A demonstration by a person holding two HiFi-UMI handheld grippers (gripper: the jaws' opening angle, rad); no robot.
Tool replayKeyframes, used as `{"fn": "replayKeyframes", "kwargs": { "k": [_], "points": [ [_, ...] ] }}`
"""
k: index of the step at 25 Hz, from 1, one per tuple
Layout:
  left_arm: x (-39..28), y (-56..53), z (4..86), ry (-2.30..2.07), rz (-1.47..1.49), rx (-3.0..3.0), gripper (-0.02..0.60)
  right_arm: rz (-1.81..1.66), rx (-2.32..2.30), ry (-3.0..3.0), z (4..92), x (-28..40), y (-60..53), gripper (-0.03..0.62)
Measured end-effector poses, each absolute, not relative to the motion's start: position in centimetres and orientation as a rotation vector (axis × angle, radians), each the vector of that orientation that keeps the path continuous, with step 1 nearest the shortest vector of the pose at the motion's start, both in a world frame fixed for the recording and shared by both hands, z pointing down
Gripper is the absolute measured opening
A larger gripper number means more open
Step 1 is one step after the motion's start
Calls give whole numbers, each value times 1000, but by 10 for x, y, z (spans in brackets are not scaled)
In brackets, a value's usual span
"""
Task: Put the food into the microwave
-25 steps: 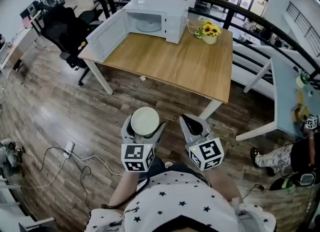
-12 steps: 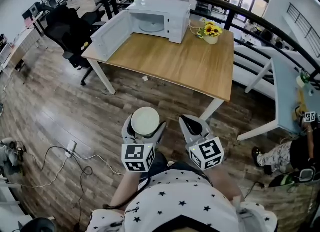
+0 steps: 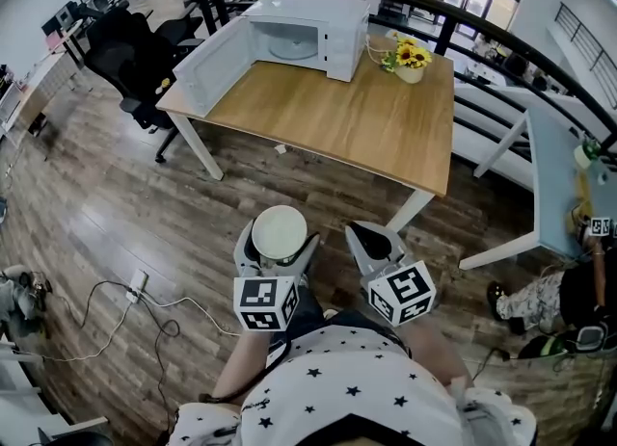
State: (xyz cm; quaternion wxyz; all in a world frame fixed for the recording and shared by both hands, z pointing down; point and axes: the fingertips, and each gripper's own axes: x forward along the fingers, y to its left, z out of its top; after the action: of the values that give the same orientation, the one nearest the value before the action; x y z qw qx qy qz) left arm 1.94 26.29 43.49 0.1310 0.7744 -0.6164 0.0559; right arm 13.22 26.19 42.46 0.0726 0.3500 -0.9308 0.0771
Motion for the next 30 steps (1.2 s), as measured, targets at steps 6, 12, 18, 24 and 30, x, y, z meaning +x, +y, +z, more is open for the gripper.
{"fn": "replayKeyframes", "kwargs": {
  "k": [6, 12, 18, 24, 30],
  "points": [
    [11, 242, 437, -1793, 157, 2242, 500, 251, 1058, -2791, 429, 128, 243, 6],
    [1, 208, 436, -1792, 157, 2241, 500, 253, 1072, -2770, 430, 122, 207, 6],
    [-16, 163, 440, -1783, 161, 2240, 500, 262, 1086, -2770, 432, 105, 158, 6],
    [-32, 113, 439, -1768, 162, 2255, 500, 252, 1098, -2756, 430, 88, 108, 6],
    [-50, 62, 433, -1738, 170, 2271, 500, 245, 1121, -2740, 423, 67, 55, 6]
  ]
}}
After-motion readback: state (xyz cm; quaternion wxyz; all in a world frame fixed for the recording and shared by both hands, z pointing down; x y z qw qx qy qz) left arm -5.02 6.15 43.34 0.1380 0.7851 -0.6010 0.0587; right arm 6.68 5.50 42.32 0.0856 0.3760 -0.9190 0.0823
